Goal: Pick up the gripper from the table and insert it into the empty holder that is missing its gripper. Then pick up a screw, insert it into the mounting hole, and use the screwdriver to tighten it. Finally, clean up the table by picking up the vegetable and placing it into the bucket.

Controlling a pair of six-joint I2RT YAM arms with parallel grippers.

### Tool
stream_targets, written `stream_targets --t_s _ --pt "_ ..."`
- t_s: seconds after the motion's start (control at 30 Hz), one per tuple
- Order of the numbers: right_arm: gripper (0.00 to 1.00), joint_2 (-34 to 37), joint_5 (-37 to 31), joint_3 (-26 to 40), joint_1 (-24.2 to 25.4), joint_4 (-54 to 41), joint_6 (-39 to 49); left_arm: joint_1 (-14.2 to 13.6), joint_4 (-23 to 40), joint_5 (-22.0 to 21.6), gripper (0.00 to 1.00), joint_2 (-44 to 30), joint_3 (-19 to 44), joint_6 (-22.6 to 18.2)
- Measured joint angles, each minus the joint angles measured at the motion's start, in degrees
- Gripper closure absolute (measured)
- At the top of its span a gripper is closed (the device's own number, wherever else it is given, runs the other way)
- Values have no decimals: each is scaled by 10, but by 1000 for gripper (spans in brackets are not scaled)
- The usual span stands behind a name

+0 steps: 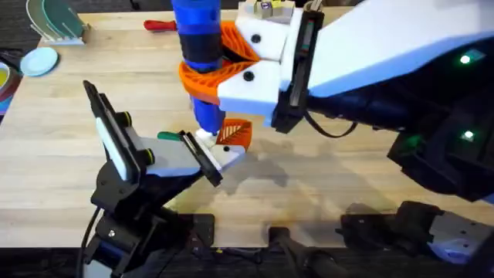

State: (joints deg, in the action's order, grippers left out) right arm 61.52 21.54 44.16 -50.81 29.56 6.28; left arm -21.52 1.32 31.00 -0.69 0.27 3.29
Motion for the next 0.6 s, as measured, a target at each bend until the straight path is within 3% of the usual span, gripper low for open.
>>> stream_targets --t_s 0.6 --pt "981 25 4 0 1 0 2 0 11 -5 996 0 0 2"
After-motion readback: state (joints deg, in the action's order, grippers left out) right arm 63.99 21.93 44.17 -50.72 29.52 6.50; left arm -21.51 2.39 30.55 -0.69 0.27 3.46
